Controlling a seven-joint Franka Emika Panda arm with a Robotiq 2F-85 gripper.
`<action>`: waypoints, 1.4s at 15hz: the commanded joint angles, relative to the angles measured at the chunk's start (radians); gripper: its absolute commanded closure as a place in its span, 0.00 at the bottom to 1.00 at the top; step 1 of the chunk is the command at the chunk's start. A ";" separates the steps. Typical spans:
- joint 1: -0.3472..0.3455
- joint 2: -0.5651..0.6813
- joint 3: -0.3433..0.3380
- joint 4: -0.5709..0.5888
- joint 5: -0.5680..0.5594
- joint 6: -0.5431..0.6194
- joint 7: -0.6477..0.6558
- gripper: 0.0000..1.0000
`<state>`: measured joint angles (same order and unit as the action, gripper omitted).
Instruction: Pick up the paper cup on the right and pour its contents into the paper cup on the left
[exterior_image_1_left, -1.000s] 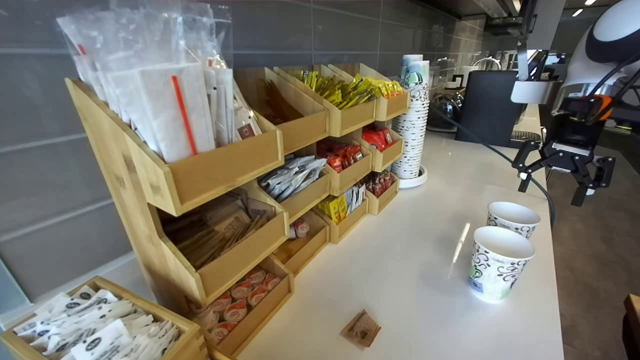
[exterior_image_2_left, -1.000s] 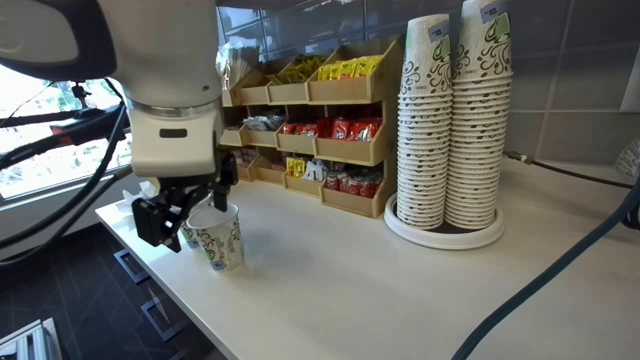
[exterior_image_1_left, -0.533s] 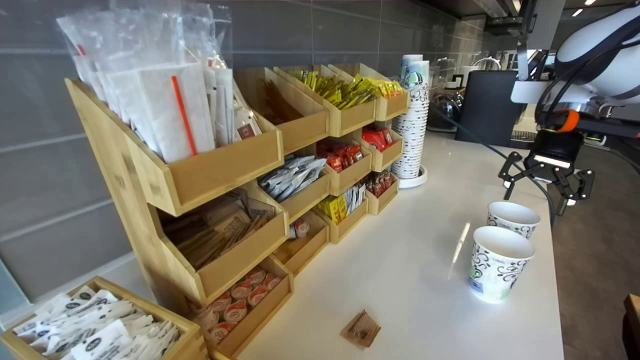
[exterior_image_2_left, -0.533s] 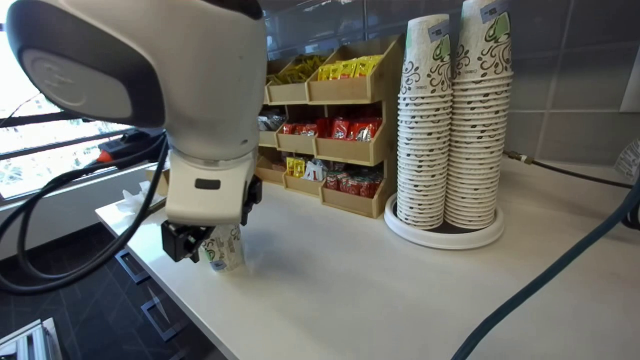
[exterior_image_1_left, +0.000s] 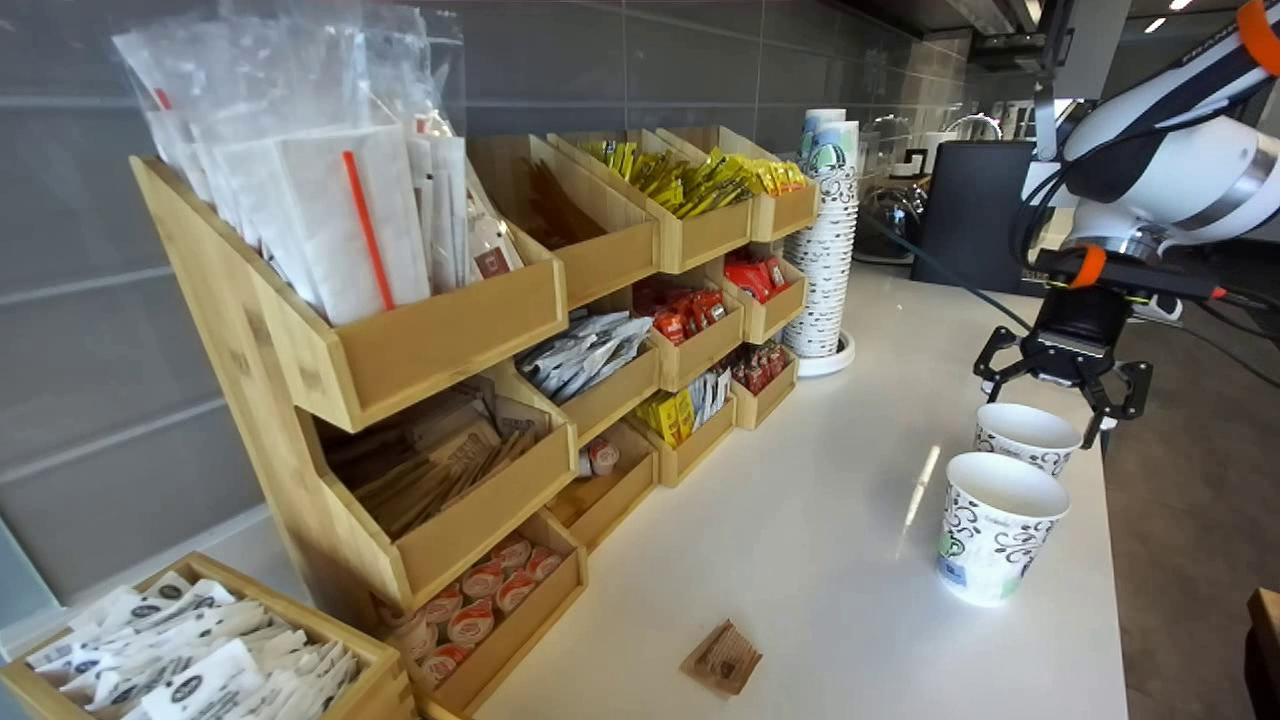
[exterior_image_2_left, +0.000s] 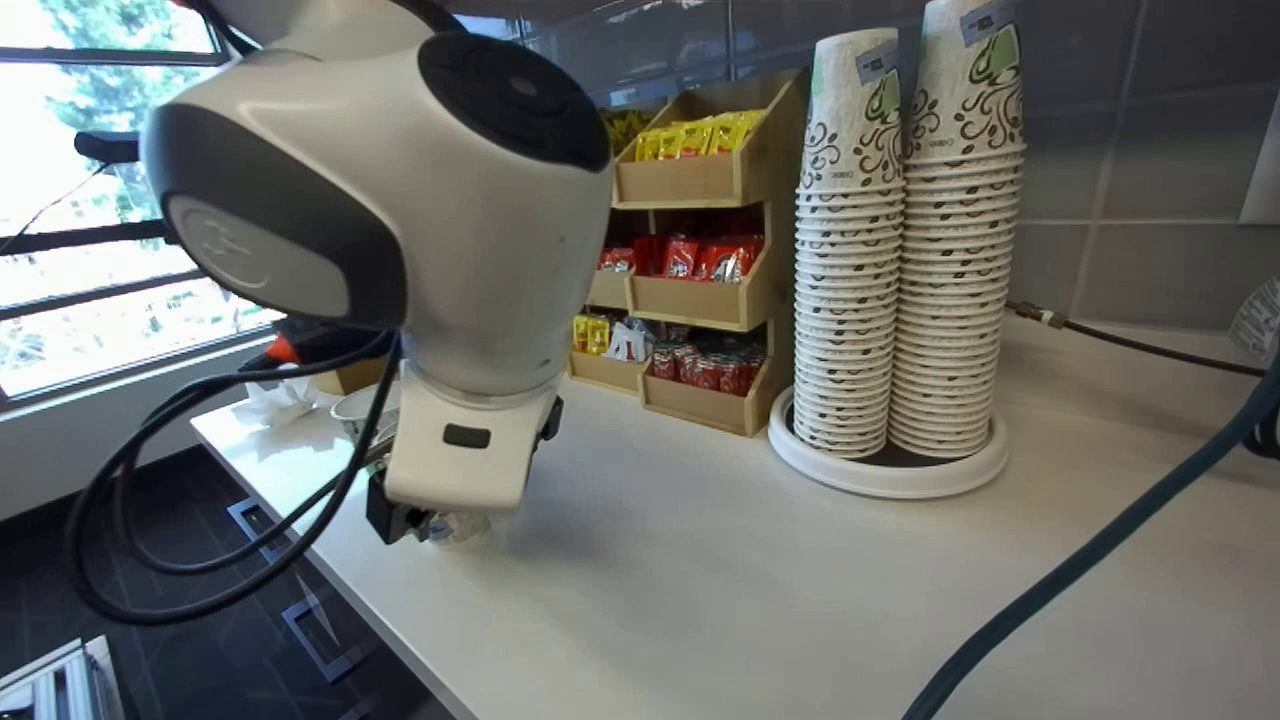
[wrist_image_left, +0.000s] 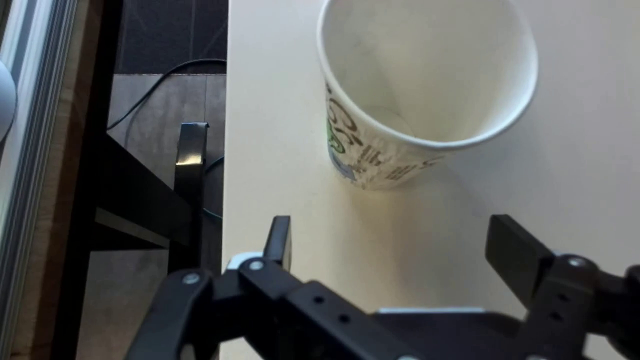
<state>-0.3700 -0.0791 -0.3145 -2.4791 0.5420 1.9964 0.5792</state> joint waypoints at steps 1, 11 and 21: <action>0.013 0.056 -0.008 0.033 0.088 -0.014 -0.007 0.00; 0.037 0.145 -0.001 0.027 0.175 -0.053 -0.014 0.00; 0.039 0.151 -0.007 0.010 0.189 -0.106 -0.040 0.00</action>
<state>-0.3355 0.0676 -0.3136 -2.4693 0.7146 1.9081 0.5669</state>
